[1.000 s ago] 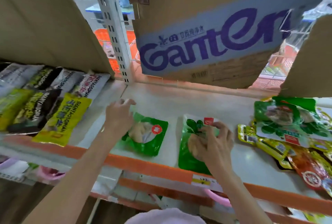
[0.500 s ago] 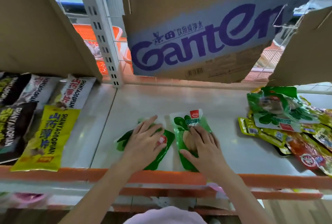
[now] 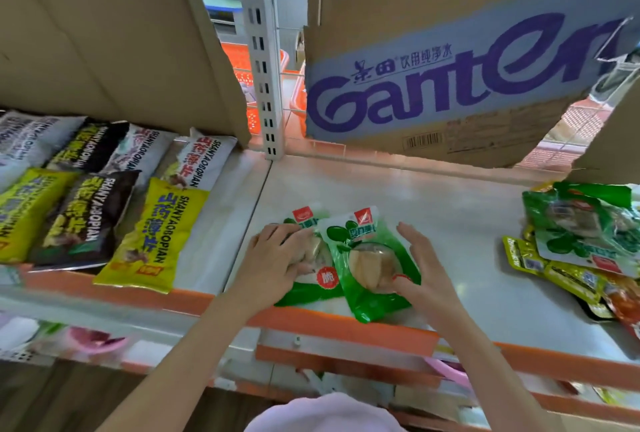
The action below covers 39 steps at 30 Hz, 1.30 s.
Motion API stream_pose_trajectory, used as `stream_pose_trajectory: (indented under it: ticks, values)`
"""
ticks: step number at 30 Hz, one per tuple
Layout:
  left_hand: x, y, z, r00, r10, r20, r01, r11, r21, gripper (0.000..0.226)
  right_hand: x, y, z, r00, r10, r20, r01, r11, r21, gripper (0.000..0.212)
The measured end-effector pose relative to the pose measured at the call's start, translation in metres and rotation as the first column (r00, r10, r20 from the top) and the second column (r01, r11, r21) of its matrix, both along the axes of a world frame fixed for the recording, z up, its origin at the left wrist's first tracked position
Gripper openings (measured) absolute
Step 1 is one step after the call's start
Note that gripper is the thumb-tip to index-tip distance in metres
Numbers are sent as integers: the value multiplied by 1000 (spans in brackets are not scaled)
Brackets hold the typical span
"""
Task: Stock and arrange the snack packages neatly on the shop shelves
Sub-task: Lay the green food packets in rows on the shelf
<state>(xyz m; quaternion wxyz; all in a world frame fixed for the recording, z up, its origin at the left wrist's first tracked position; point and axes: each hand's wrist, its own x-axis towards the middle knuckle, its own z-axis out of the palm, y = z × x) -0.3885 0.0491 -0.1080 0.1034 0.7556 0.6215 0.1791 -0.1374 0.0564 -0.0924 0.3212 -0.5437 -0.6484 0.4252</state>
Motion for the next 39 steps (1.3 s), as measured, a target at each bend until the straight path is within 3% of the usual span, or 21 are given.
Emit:
stream_pose_trajectory:
  ticks: [3,8,11,15,18,23,27,33,36,39]
  values:
    - [-4,12,3,997,-76,24,77,996,-42,54,-2,-12,2,995,70,65,-78,990,120,53]
    - [-12,37,-3,987,-159,-13,158,987,-29,54,-1,-17,-12,860,261,438,-357,921,154,46]
    - [-10,62,-1,989,-123,-78,119,991,-58,51,-14,-5,-14,769,246,590,-385,915,119,51]
    - [-2,85,10,984,23,-175,-23,1000,0,50,-39,15,-14,710,202,675,-381,916,126,53]
    - [10,76,12,979,178,-100,-167,980,112,45,-52,28,-16,688,166,706,-378,913,153,55]
    - [21,35,0,991,93,91,-108,978,177,29,-62,51,-16,675,139,725,-379,908,179,57]
    - [19,11,1,962,136,235,-169,977,128,38,-77,60,-11,782,208,588,-378,908,182,61]
    - [17,5,17,973,165,159,-185,975,121,39,-85,62,-7,799,389,458,-517,834,192,42]
    - [26,8,22,982,155,110,-170,975,140,31,-73,58,-4,835,349,426,-494,816,299,29]
    - [47,16,27,996,68,53,-76,982,172,22,-45,52,-4,826,256,502,-452,833,319,27]
